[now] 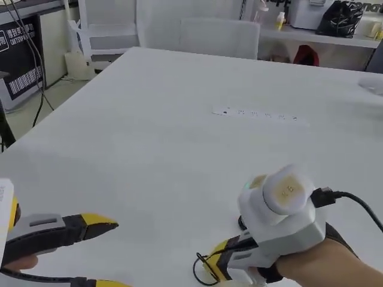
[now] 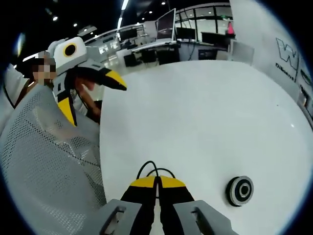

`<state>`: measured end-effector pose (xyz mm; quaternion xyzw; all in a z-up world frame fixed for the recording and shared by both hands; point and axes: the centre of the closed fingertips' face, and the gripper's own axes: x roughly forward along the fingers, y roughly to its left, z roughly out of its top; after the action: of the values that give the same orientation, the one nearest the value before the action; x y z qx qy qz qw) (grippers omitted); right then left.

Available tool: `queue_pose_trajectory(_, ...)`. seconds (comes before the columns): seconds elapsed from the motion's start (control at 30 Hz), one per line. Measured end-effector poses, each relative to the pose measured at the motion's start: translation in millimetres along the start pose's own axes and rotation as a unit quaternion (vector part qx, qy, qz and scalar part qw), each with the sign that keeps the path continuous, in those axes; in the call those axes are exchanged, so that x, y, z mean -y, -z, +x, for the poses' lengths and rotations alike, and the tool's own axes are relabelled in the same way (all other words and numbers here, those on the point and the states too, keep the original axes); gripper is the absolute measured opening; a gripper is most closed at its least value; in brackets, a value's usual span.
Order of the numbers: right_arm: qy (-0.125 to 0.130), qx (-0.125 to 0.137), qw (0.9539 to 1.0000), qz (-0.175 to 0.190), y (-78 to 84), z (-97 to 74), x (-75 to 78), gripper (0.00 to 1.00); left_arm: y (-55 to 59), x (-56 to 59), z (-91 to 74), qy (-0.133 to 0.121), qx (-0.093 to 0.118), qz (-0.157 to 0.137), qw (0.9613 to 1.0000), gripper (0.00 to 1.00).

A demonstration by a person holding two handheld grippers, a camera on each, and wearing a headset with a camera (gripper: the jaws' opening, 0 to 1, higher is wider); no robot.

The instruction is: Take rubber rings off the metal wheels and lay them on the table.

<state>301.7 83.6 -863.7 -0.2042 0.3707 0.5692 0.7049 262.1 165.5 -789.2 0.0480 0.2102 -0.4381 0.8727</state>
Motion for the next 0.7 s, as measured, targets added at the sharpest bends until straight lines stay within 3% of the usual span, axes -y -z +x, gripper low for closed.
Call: queue_pose_trajectory(0.7, -0.012, -0.014, 0.9998, -0.012, 8.8, 2.5, -4.0, 0.00, 2.5, 0.6, -1.3, -0.005, -0.002, -0.005, 1.0000, 0.60)
